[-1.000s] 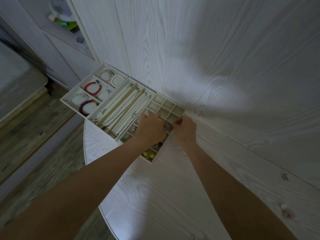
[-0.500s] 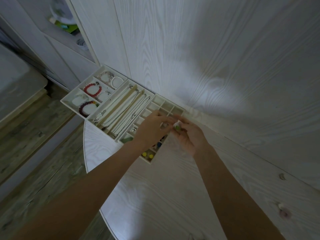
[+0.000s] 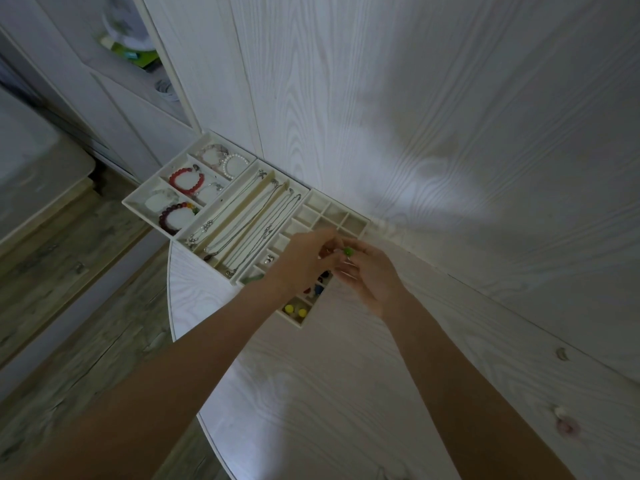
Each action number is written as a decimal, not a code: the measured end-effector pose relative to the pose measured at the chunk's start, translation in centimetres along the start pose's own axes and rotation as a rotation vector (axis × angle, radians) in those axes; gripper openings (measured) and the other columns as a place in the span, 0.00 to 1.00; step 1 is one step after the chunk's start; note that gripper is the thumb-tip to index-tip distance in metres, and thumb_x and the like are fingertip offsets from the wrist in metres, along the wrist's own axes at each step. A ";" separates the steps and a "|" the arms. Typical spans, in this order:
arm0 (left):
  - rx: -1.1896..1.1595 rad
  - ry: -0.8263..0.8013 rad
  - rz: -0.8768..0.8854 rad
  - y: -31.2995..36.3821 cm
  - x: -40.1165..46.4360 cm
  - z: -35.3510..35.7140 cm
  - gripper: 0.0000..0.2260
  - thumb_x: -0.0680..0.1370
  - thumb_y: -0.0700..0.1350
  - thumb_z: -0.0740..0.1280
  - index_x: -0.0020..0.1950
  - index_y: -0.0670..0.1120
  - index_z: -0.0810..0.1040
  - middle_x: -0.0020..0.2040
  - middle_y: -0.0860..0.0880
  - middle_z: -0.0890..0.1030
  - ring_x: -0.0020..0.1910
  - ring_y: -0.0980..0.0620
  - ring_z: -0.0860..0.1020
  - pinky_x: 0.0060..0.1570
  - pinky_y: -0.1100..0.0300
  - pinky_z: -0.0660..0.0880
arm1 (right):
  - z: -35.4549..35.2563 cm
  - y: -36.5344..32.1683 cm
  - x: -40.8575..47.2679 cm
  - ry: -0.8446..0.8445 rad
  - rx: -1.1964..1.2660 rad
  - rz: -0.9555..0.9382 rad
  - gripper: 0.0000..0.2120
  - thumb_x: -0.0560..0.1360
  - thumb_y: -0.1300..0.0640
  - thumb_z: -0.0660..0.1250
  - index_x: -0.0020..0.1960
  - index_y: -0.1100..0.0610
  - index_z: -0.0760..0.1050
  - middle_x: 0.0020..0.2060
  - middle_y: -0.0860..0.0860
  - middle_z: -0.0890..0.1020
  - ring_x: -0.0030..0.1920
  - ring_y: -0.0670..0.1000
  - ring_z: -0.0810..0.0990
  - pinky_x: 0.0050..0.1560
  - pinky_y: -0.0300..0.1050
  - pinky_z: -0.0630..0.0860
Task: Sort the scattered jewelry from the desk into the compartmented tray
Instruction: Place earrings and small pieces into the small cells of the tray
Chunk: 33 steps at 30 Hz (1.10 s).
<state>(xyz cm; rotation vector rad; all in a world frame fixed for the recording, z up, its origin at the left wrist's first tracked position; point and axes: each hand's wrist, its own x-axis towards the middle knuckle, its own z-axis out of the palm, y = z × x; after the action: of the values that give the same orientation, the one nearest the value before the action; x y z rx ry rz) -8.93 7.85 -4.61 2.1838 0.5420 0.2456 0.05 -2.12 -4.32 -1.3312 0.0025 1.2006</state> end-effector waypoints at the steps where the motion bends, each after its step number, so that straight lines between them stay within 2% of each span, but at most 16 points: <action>1: 0.009 -0.015 -0.018 -0.1 0.1 -0.1 0.03 0.76 0.40 0.67 0.48 0.41 0.78 0.41 0.51 0.79 0.40 0.55 0.77 0.40 0.71 0.73 | 0.0 -0.1 -0.2 0.038 -0.133 -0.048 0.14 0.78 0.69 0.58 0.59 0.62 0.76 0.50 0.57 0.82 0.47 0.50 0.82 0.47 0.39 0.79; 3: 0.018 -0.027 -0.056 -0.2 0.2 -0.4 0.03 0.77 0.40 0.67 0.48 0.41 0.78 0.42 0.50 0.80 0.42 0.53 0.78 0.41 0.72 0.73 | -0.3 -0.3 -0.4 0.060 -0.280 -0.161 0.13 0.77 0.69 0.57 0.54 0.61 0.78 0.47 0.56 0.82 0.44 0.47 0.81 0.40 0.32 0.77; 4: 0.024 -0.033 -0.073 -0.3 0.3 -0.6 0.04 0.77 0.40 0.67 0.48 0.41 0.78 0.43 0.49 0.80 0.42 0.53 0.78 0.41 0.71 0.73 | -0.5 -0.4 -0.4 0.048 -0.334 -0.209 0.12 0.77 0.69 0.59 0.52 0.61 0.79 0.45 0.55 0.82 0.43 0.46 0.81 0.39 0.31 0.76; 7: 0.040 -0.054 -0.096 -0.3 0.5 -1.1 0.05 0.77 0.40 0.67 0.49 0.39 0.78 0.43 0.46 0.80 0.42 0.51 0.78 0.41 0.70 0.73 | -1.1 -0.6 0.1 0.047 -0.676 -0.315 0.06 0.72 0.63 0.70 0.45 0.53 0.80 0.40 0.49 0.82 0.44 0.48 0.81 0.48 0.38 0.77; 9: 0.039 -0.060 -0.098 -0.5 0.7 -1.2 0.05 0.76 0.40 0.67 0.49 0.39 0.78 0.43 0.47 0.80 0.42 0.53 0.78 0.39 0.72 0.72 | -1.5 -0.6 0.7 0.060 -0.849 -0.348 0.05 0.70 0.61 0.73 0.43 0.52 0.80 0.39 0.47 0.82 0.44 0.47 0.81 0.50 0.40 0.76; 13: 0.016 -0.041 -0.131 -1.0 1.2 -1.1 0.03 0.75 0.37 0.68 0.48 0.39 0.79 0.43 0.49 0.79 0.41 0.57 0.76 0.39 0.78 0.71 | -1.6 -0.6 1.6 0.091 -0.939 -0.400 0.07 0.69 0.62 0.73 0.48 0.59 0.82 0.41 0.50 0.82 0.39 0.41 0.78 0.42 0.25 0.72; 15: 0.008 -0.035 -0.156 -1.3 1.5 -1.0 0.03 0.74 0.35 0.68 0.47 0.38 0.79 0.40 0.52 0.78 0.39 0.59 0.75 0.38 0.79 0.70 | -1.6 -0.1 2.0 0.138 -0.981 -0.424 0.07 0.70 0.61 0.73 0.47 0.60 0.82 0.42 0.52 0.82 0.39 0.42 0.78 0.39 0.23 0.71; 17: 0.027 -0.047 -0.170 -1.8 1.7 -0.7 0.02 0.74 0.35 0.68 0.46 0.38 0.80 0.37 0.54 0.76 0.36 0.62 0.73 0.36 0.79 0.69 | -1.4 0.7 2.6 0.196 -1.028 -0.421 0.05 0.71 0.59 0.73 0.47 0.57 0.82 0.44 0.51 0.82 0.42 0.44 0.78 0.43 0.28 0.73; 19: 0.084 -0.064 -0.167 -2.4 2.0 -0.3 0.02 0.75 0.36 0.68 0.45 0.40 0.80 0.40 0.50 0.79 0.36 0.63 0.73 0.36 0.76 0.70 | -1.3 1.4 3.1 0.255 -1.084 -0.401 0.04 0.71 0.58 0.72 0.46 0.56 0.81 0.47 0.52 0.81 0.46 0.48 0.78 0.47 0.37 0.73; 22: 0.255 -0.092 -0.135 -3.0 2.4 0.1 0.04 0.76 0.40 0.67 0.48 0.43 0.81 0.47 0.48 0.77 0.41 0.57 0.73 0.45 0.65 0.71 | -1.1 2.2 3.6 0.309 -1.110 -0.384 0.04 0.70 0.59 0.73 0.44 0.57 0.80 0.49 0.54 0.76 0.49 0.49 0.74 0.41 0.31 0.65; 24: 0.325 -0.077 -0.105 -3.0 2.6 0.1 0.05 0.76 0.41 0.68 0.49 0.43 0.82 0.48 0.50 0.70 0.45 0.54 0.71 0.49 0.61 0.71 | -1.0 2.5 3.9 0.330 -1.123 -0.381 0.05 0.69 0.59 0.74 0.43 0.58 0.79 0.50 0.54 0.75 0.52 0.50 0.73 0.44 0.33 0.66; 27: 0.388 -0.036 -0.058 -2.8 2.7 0.4 0.06 0.75 0.42 0.69 0.49 0.42 0.83 0.48 0.47 0.71 0.48 0.51 0.71 0.46 0.63 0.67 | -1.0 2.5 4.3 0.338 -1.144 -0.370 0.05 0.70 0.58 0.73 0.44 0.59 0.80 0.49 0.54 0.73 0.53 0.51 0.72 0.47 0.38 0.66; 30: 0.453 -0.023 -0.036 -2.9 2.8 0.7 0.07 0.75 0.43 0.69 0.50 0.43 0.83 0.50 0.45 0.74 0.46 0.54 0.67 0.44 0.64 0.62 | -1.1 2.8 4.9 0.322 -1.115 -0.363 0.04 0.69 0.58 0.73 0.43 0.57 0.81 0.47 0.53 0.75 0.51 0.50 0.73 0.46 0.39 0.66; 33: 0.498 -0.019 -0.007 -3.1 2.9 0.6 0.07 0.75 0.44 0.69 0.50 0.44 0.83 0.51 0.46 0.74 0.45 0.55 0.65 0.43 0.65 0.61 | -1.1 3.1 5.3 0.323 -1.123 -0.360 0.04 0.69 0.57 0.74 0.43 0.55 0.81 0.46 0.54 0.77 0.51 0.52 0.76 0.47 0.41 0.71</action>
<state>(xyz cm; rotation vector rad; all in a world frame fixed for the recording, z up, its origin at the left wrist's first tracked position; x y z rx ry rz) -7.02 10.42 -7.46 2.6601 0.6529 0.0899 1.13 -0.10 -10.13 -2.3532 -0.7410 0.6265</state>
